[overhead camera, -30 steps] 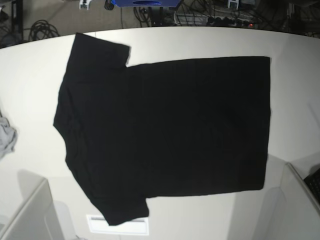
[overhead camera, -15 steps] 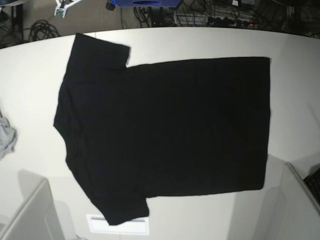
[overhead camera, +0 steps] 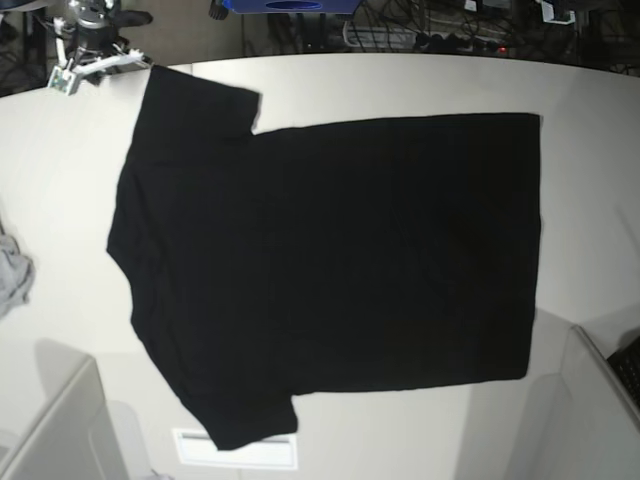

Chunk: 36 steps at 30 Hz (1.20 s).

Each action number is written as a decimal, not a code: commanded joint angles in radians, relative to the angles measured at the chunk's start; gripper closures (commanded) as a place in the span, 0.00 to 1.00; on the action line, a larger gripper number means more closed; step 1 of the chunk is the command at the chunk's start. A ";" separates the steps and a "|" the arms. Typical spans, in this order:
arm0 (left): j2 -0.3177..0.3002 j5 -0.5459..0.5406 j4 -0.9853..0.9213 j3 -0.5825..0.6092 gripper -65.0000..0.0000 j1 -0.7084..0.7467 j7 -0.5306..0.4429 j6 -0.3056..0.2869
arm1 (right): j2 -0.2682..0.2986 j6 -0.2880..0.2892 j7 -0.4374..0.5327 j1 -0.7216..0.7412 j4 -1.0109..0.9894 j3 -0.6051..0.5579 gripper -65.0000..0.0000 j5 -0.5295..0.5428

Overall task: Fold the T-shirt properly
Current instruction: 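Move both grippers toward the shoulder corners of the black T-shirt, then grasp the shirt's shoulder corners with the left and right grippers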

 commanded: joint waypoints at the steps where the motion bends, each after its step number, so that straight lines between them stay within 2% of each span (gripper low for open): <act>1: 0.006 -0.021 0.012 -0.018 1.00 0.005 -0.013 0.003 | 0.010 0.001 0.026 -0.002 0.016 0.003 1.00 0.029; 3: 0.013 -0.052 0.009 -0.050 1.00 -0.016 -0.012 0.003 | 0.010 0.033 0.026 0.013 0.016 0.001 1.00 0.137; 5: 0.017 -0.064 0.009 -0.078 1.00 -0.022 -0.012 0.003 | 0.011 0.111 0.015 0.029 0.014 0.009 1.00 0.238; 9: 0.043 -0.066 0.009 -0.128 1.00 -0.032 -0.012 0.008 | 0.034 0.223 -0.128 0.076 0.010 0.012 0.99 0.404; 11: 0.062 -0.067 0.006 -0.140 1.00 -0.055 -0.013 0.008 | 0.053 0.258 -0.197 0.107 -0.013 0.014 0.75 0.471; 12: 0.063 -0.067 0.003 -0.140 1.00 -0.058 -0.013 0.008 | 0.054 0.271 -0.214 0.117 -0.021 0.028 0.66 0.496; 13: 0.062 -0.067 0.001 -0.139 1.00 -0.058 -0.013 0.008 | 0.051 0.280 -0.228 0.130 -0.029 0.051 0.61 0.523; 15: 0.062 -0.067 0.001 -0.136 1.00 -0.061 -0.013 0.008 | 0.048 0.281 -0.246 0.151 -0.043 0.090 0.61 0.565; 19: 0.060 -0.075 -0.001 -0.130 1.00 -0.064 -0.012 0.005 | 0.054 0.295 -0.257 0.188 -0.099 0.146 0.61 0.595; 25: 0.060 -0.213 -0.001 -0.142 1.00 -0.065 -0.012 0.005 | 0.056 0.344 -0.310 0.260 -0.230 0.218 0.61 0.589; 30: 0.049 -0.219 -0.002 -0.142 1.00 -0.065 -0.012 0.005 | 0.110 0.350 -0.320 0.303 -0.334 0.235 0.61 0.589; 34: 0.049 -0.221 -0.002 -0.140 1.00 -0.065 -0.012 0.005 | 0.125 0.352 -0.335 0.303 -0.362 0.233 0.61 0.589; 36: 0.049 -0.222 -0.002 -0.140 1.00 -0.065 -0.012 0.005 | 0.125 0.378 -0.352 0.300 -0.363 0.233 0.61 0.589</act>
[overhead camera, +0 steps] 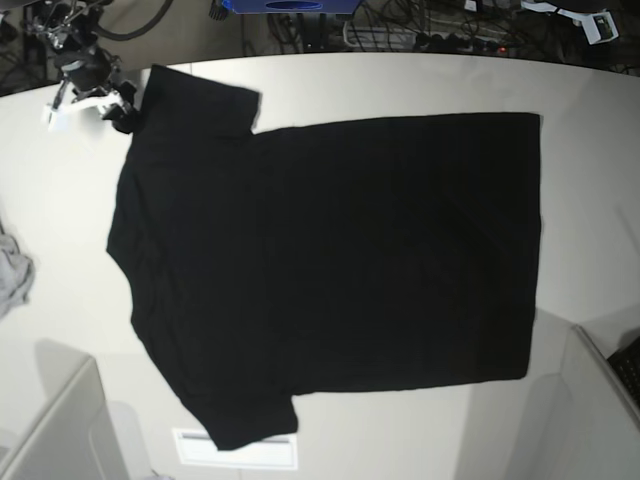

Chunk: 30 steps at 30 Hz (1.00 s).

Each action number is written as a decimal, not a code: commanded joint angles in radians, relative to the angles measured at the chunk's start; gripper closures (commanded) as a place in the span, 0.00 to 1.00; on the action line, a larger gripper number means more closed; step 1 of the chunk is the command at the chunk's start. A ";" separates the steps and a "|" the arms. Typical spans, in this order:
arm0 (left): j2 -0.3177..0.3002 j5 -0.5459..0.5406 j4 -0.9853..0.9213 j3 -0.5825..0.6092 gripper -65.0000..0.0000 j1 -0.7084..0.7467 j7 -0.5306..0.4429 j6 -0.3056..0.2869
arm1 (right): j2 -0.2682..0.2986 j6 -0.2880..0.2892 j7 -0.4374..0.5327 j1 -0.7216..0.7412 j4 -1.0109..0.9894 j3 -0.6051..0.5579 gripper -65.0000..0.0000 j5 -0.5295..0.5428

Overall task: Fold the T-shirt properly
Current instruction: 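Grasp the shirt's shoulder corners with the left and right grippers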

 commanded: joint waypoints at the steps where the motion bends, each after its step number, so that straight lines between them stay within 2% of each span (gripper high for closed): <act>1: -0.002 -0.007 0.011 -0.006 0.98 0.019 -0.023 0.003 | 0.011 0.025 -0.014 -0.008 0.006 0.003 0.61 0.005; 5: -0.002 -0.007 0.011 0.000 0.47 0.014 -0.023 0.003 | 0.011 0.047 -0.037 -0.008 0.005 0.003 0.61 0.004; 6: -0.002 -0.009 0.011 0.003 0.39 0.004 -0.023 0.003 | 0.011 0.048 -0.037 -0.008 -0.002 0.003 0.61 0.004; 7: -0.002 -0.009 0.011 0.003 0.35 -0.006 -0.023 0.003 | 0.012 0.048 -0.037 -0.008 -0.009 0.003 0.61 0.004; 10: -0.002 -0.020 0.003 -0.003 0.35 -0.035 0.048 0.001 | 0.018 0.050 -0.035 -0.004 -0.063 -0.024 0.61 0.004; 12: -0.005 -0.096 -0.003 -0.007 0.35 -0.079 0.124 -0.014 | 0.049 0.051 -0.032 -0.004 -0.095 -0.067 0.61 0.004; 16: -0.002 -0.247 -0.055 -0.081 0.36 -0.156 0.287 -0.175 | 0.060 0.051 -0.031 -0.017 -0.117 -0.106 0.61 0.005; 19: 0.012 -0.260 -0.090 -0.155 0.37 -0.216 0.399 -0.269 | 0.060 0.051 -0.029 -0.023 -0.112 -0.107 0.61 0.005; 22: 0.054 -0.259 -0.103 -0.236 0.39 -0.266 0.486 -0.283 | 0.064 0.051 -0.029 -0.034 -0.112 -0.106 0.61 0.005; 27: 0.063 -0.259 -0.138 -0.322 0.39 -0.342 0.578 -0.286 | 0.060 0.051 -0.029 -0.050 -0.101 -0.117 0.62 0.005; 30: 0.063 -0.259 -0.141 -0.326 0.39 -0.371 0.609 -0.338 | 0.060 0.051 -0.029 -0.050 -0.104 -0.117 0.62 0.005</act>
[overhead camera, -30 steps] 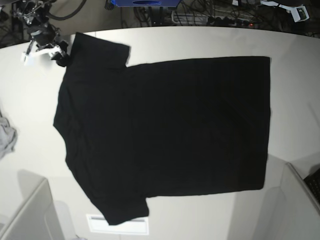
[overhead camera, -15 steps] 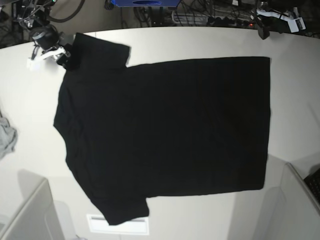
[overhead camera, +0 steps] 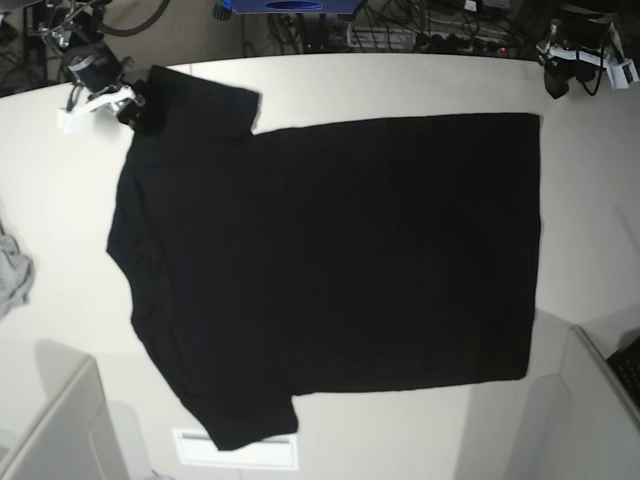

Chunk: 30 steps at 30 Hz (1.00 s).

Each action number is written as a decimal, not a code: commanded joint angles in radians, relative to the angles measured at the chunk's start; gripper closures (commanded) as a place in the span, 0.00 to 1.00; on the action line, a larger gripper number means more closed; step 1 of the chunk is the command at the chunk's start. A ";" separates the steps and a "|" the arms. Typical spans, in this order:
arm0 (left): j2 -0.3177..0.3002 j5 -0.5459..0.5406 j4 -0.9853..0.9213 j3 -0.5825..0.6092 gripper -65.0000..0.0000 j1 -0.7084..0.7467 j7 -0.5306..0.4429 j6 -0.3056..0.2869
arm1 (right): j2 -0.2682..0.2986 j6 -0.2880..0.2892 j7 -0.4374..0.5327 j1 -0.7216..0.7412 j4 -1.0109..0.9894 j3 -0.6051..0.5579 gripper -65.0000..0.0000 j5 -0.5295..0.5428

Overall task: Fold the T-shirt properly
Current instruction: 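Grasp the shirt's shoulder corners with the left and right grippers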

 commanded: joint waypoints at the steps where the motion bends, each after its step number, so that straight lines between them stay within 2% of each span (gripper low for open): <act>1: -0.003 -0.009 0.011 -0.008 0.39 0.004 0.006 -0.017 | 0.000 -0.035 -0.078 -0.019 -0.011 -0.005 0.63 -0.079; 3: -0.003 -0.009 -0.006 -0.011 0.39 -0.022 0.029 -0.035 | 0.000 -0.035 -0.078 -0.015 -0.011 -0.005 0.73 -0.079; 6: -0.002 -0.010 -0.053 -0.011 0.39 -0.065 0.063 -0.035 | 0.000 -0.035 -0.081 -0.012 -0.012 -0.005 1.00 -0.077; 24: 0.009 -0.009 -0.207 -0.003 0.39 -0.238 0.090 -0.032 | 0.000 -0.035 -0.085 -0.003 -0.012 -0.005 1.00 -0.077; 30: 0.006 -0.009 -0.234 0.083 0.39 -0.257 0.090 -0.032 | 0.002 -0.035 -0.085 -0.003 -0.012 -0.005 1.00 -0.079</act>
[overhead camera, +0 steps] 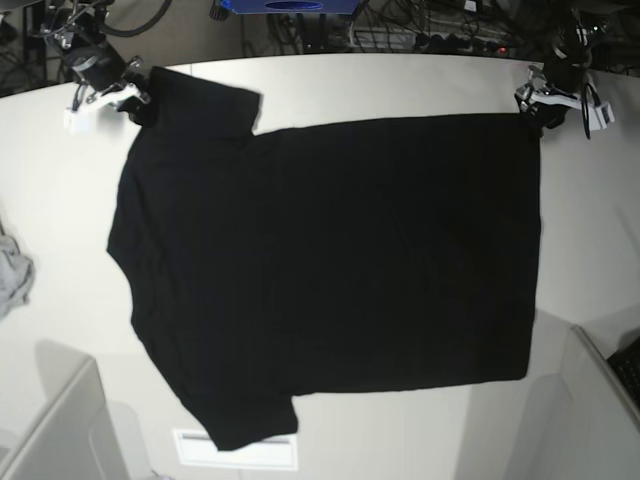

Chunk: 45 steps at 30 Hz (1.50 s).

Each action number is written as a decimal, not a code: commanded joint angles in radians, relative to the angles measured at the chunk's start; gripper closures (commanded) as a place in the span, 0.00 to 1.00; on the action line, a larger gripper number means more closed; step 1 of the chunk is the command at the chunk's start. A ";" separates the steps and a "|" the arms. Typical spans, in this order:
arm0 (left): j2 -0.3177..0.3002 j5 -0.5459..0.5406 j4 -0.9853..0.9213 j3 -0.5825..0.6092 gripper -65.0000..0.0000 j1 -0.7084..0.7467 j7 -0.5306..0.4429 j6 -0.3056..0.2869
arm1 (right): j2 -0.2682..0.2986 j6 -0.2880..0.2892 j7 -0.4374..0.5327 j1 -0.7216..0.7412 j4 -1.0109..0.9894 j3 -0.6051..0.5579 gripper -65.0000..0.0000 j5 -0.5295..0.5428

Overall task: Fold the T-shirt properly
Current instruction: 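Grasp the shirt's shoulder corners with the left and right grippers, then lift the shoulders and drag the shirt toward the robot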

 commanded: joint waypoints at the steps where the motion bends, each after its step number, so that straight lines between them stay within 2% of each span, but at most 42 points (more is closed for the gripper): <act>1: 0.000 0.019 -0.005 0.007 0.39 0.012 0.050 0.009 | 0.005 -0.034 -0.045 -0.013 -0.004 -0.003 1.00 -0.062; 13: 0.002 0.017 -0.042 0.039 0.40 -0.008 0.050 0.009 | 0.005 -0.034 -0.045 -0.015 -0.004 -0.003 1.00 -0.062; 14: 0.000 0.017 -0.051 0.055 0.43 -0.008 0.050 0.009 | 0.005 -0.034 -0.045 -0.015 -0.004 -0.003 1.00 -0.062; 16: -0.001 0.017 -0.063 0.073 0.61 -0.013 0.050 0.009 | 0.006 -0.034 -0.045 -0.016 -0.004 -0.003 1.00 -0.062; 19: 0.002 0.019 -0.076 0.076 1.00 -0.016 0.050 0.009 | 0.006 -0.034 -0.045 -0.016 -0.004 -0.003 1.00 -0.062; 24: -0.003 0.017 -0.039 0.065 1.00 0.010 0.050 0.009 | 0.002 -0.034 -0.041 -0.045 0.045 0.006 1.00 -0.055; 36: -0.004 0.016 0.247 -0.074 1.00 0.230 0.050 0.009 | -0.049 -0.034 -0.045 -0.157 0.268 -0.001 1.00 -0.055; 43: -0.004 0.014 0.270 -0.073 1.00 0.228 0.052 0.009 | -0.051 -0.034 -0.071 -0.176 0.437 -0.041 1.00 -0.053; 45: -0.001 0.014 0.273 -0.073 1.00 0.222 0.088 0.009 | -0.051 -0.034 -0.084 -0.165 0.469 -0.072 1.00 -0.053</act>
